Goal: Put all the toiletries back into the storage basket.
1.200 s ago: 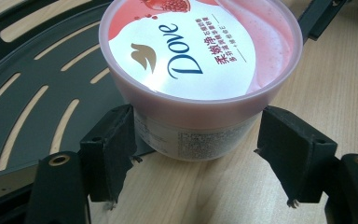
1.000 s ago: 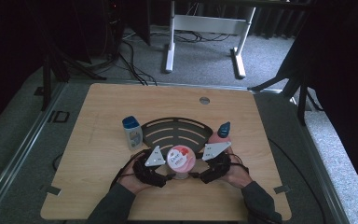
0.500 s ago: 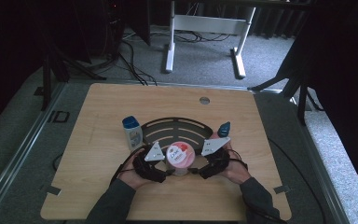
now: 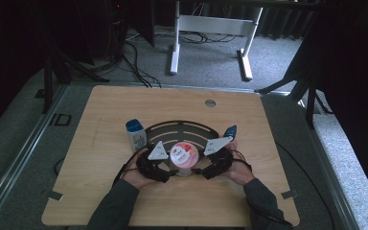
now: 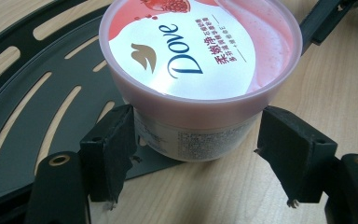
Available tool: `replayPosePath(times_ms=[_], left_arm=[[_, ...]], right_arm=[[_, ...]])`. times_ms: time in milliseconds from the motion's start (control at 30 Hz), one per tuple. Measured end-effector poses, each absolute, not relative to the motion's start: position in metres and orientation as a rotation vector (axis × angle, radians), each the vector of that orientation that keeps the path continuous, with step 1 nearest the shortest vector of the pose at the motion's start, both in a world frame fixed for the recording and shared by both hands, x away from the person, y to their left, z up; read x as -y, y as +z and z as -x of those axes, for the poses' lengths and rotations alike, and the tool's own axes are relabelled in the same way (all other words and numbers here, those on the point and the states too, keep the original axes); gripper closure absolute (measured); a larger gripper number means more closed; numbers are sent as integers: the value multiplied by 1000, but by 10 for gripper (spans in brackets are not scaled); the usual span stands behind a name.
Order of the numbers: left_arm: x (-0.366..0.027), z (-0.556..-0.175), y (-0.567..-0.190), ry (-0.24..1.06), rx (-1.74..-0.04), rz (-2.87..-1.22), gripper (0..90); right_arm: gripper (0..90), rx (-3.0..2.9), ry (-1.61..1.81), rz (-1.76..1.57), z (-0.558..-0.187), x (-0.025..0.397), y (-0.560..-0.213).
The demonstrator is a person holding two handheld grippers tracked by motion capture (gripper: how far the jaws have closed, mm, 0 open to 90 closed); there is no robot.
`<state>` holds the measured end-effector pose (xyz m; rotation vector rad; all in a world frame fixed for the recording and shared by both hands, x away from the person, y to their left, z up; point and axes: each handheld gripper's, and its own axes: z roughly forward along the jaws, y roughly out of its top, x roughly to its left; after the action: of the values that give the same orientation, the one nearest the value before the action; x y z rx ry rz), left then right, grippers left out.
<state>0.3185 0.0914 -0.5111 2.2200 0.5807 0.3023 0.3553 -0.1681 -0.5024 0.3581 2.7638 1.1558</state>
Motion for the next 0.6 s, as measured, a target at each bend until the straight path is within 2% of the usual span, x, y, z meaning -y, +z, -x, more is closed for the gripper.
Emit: replayPosePath(times_ms=[600], left_arm=[[-91,-337,-513,327,-605,-2232,285]], right_arm=[[277,-2757,1133,-455,-371,162,-507]])
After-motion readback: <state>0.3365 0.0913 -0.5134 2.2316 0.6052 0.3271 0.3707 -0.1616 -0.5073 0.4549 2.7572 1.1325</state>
